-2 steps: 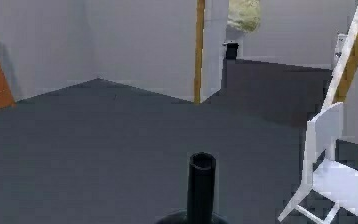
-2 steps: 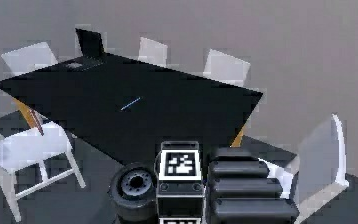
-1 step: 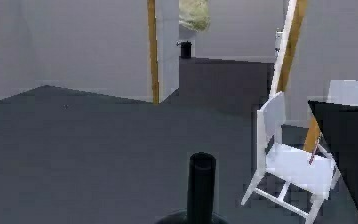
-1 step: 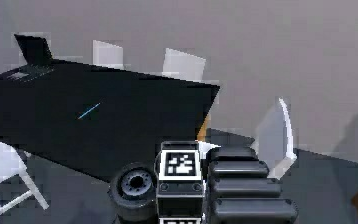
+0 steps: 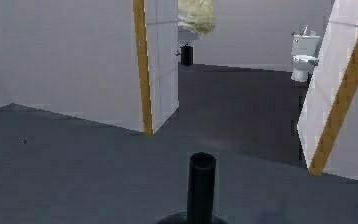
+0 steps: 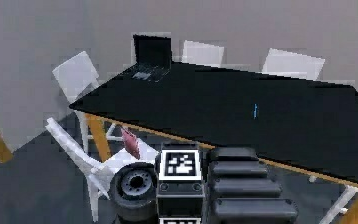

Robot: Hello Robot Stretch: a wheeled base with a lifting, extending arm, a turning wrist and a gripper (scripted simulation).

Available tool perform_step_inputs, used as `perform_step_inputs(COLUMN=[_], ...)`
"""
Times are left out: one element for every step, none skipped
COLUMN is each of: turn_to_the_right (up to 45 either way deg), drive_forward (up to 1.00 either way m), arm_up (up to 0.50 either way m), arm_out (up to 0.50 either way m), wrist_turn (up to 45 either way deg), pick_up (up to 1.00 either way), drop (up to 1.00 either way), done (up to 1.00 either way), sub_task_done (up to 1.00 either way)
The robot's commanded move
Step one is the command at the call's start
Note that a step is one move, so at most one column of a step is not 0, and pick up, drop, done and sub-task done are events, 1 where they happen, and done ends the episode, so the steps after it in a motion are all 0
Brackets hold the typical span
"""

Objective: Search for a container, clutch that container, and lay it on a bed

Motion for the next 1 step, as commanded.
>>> perform_step_inputs(turn_to_the_right=[9.0], drive_forward=[0.00], arm_up=[0.00], arm_out=[0.00], wrist_turn=[0.0], pick_up=[0.00], drop=[0.00], done=[0.00], sub_task_done=[0.00])
